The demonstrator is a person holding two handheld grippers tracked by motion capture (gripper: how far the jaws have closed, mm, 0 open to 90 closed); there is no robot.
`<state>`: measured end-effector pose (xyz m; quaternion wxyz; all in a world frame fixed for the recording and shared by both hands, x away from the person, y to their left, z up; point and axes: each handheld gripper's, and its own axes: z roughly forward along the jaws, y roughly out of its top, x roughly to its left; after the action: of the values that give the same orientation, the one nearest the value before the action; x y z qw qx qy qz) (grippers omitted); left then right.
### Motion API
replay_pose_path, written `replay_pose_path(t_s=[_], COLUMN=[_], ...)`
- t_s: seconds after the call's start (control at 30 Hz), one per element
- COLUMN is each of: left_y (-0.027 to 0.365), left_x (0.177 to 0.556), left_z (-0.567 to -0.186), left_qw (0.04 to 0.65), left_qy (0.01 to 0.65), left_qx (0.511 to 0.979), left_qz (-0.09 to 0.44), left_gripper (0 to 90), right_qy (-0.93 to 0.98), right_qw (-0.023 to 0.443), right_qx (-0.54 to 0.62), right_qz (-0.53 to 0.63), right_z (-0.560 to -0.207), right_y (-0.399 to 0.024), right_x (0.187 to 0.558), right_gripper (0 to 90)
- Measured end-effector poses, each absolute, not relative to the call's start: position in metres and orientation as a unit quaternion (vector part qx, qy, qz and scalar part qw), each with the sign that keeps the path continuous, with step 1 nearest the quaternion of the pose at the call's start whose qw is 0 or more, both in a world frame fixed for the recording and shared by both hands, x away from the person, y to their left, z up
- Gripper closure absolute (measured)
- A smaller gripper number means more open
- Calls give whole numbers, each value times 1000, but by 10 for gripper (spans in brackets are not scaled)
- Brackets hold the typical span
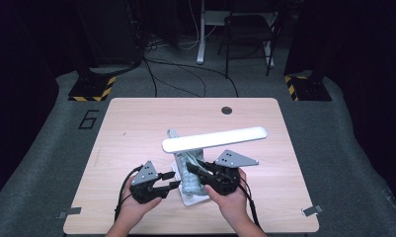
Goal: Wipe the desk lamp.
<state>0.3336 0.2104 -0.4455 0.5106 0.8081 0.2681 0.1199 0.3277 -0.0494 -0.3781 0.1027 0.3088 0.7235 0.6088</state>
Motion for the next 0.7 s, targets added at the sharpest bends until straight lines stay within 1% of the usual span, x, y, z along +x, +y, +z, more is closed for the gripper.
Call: replay_pose_path(t_s=[0.1, 0.2, 0.23, 0.33, 0.43, 0.47, 0.57, 0.6, 0.63, 0.7], left_y=[214, 214, 214, 208, 201, 199, 191, 190, 187, 185], left_x=[332, 330, 331, 333, 336, 336, 340, 340, 340, 340], left_z=[-441, -438, -437, -437, -437, -437, -437, -436, -436, -436], left_qw=[533, 545, 542, 542, 543, 542, 543, 539, 536, 531], left_qy=[251, 232, 224, 225, 214, 214, 204, 203, 206, 212], left_qx=[800, 799, 802, 801, 804, 805, 805, 808, 808, 808], left_qz=[111, 105, 114, 116, 119, 111, 123, 121, 130, 141], left_gripper=[534, 490, 475, 445, 445, 445, 447, 457, 468, 521], right_qy=[715, 717, 717, 715, 712, 713, 717, 718, 716, 713], right_qw=[112, 129, 133, 134, 146, 156, 180, 184, 187, 186], right_qx=[303, 298, 296, 295, 289, 285, 272, 270, 269, 270], right_qz=[620, 616, 617, 619, 623, 622, 616, 615, 616, 620], right_z=[-369, -367, -367, -364, -358, -356, -349, -347, -345, -344], right_y=[-50, -49, -49, -50, -51, -51, -49, -48, -48, -47], right_x=[325, 320, 319, 316, 313, 312, 309, 309, 309, 309], right_gripper=[766, 766, 766, 766, 767, 767, 767, 767, 768, 768])
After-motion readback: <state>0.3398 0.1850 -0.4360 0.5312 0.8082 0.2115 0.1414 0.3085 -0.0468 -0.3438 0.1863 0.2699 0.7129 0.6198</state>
